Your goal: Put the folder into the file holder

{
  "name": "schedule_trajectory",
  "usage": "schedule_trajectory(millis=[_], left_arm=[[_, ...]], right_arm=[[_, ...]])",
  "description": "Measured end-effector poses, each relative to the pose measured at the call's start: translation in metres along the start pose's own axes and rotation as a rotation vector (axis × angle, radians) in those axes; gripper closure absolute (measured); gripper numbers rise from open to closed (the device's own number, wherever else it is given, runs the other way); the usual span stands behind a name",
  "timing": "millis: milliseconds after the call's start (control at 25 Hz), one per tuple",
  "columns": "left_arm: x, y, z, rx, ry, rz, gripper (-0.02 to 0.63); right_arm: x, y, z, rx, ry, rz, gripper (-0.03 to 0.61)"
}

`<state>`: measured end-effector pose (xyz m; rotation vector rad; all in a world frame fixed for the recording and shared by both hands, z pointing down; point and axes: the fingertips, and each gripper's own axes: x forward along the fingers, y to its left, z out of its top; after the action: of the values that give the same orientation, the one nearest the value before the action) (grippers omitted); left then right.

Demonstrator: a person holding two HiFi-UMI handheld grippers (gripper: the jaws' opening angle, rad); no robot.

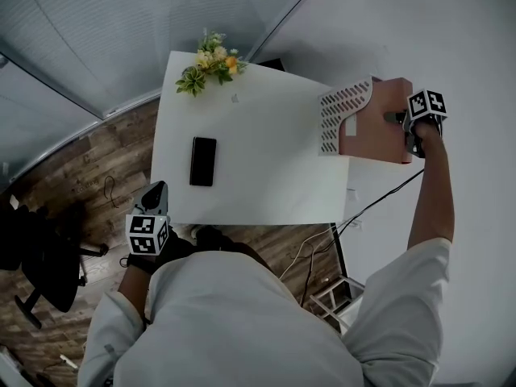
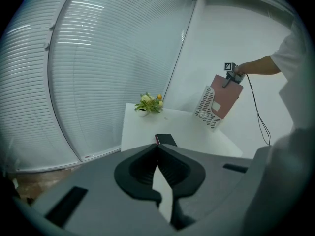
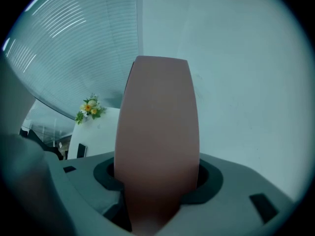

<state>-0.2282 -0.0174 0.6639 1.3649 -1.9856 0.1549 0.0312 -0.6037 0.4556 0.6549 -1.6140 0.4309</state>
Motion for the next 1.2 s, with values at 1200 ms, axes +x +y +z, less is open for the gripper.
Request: schedule_trajectory(millis=[1200], left_arm=[[0.002, 0.017, -0.017, -0.045, 0.061, 0.045, 0.604]], right_arm=[[0.088, 0.004, 0.012, 0.032, 0.138, 0.021, 0.229]])
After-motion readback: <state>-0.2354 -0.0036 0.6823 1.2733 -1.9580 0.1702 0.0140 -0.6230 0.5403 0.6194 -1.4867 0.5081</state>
